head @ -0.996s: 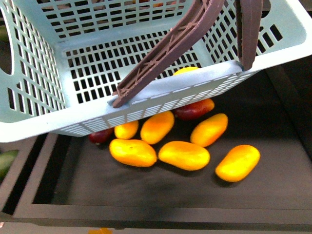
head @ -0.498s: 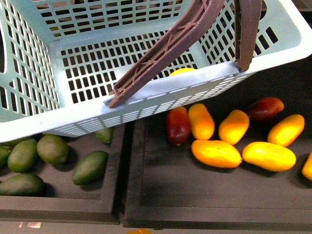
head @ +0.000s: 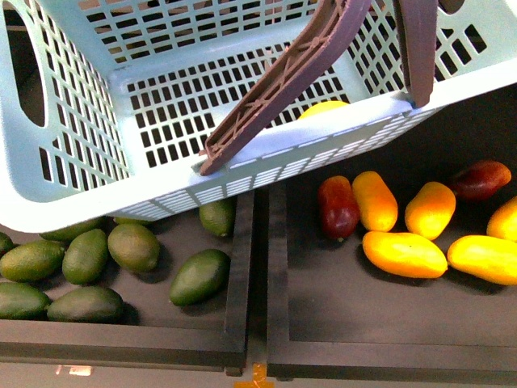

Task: Pick lemon and mango into basket

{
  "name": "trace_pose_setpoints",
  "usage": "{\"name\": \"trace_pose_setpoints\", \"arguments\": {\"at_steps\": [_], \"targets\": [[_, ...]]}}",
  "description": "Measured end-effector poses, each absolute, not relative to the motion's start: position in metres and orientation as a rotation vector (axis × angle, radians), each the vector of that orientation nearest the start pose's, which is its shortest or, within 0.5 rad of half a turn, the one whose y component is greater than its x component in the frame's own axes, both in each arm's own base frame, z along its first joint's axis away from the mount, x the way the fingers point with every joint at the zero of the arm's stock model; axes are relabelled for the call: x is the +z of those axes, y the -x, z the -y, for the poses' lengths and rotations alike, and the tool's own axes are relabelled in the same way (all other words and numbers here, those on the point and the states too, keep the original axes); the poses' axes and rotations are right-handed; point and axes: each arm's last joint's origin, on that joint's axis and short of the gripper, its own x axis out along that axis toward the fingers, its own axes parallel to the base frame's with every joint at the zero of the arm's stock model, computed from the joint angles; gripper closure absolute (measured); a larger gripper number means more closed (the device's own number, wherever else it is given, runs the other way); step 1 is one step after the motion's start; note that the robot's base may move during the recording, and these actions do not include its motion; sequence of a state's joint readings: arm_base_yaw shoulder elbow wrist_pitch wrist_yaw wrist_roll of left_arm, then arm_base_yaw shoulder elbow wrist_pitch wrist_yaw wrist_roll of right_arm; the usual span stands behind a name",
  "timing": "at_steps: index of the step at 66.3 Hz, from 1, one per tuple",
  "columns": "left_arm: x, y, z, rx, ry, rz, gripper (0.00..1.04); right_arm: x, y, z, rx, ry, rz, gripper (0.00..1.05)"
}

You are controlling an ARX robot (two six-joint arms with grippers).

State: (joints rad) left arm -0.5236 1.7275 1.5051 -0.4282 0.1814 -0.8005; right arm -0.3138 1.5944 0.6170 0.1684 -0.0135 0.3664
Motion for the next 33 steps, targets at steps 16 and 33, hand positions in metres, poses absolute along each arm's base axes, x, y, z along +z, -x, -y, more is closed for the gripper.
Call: {"name": "trace_pose_setpoints", "arguments": {"at_steps": [16,33], "targets": [[0.310,-0.334,0.202,-0.377,0.625,-0.883,0.90,0.074,-0.299,0.122,-0.474,-0.533,-0.891,0.09],[0.310,-0.335,0.200,-0.371,0.624,-0.880,0.90,0.038,-0.329,0.127,-0.457,-0.538,-0.943,0.09]]}}
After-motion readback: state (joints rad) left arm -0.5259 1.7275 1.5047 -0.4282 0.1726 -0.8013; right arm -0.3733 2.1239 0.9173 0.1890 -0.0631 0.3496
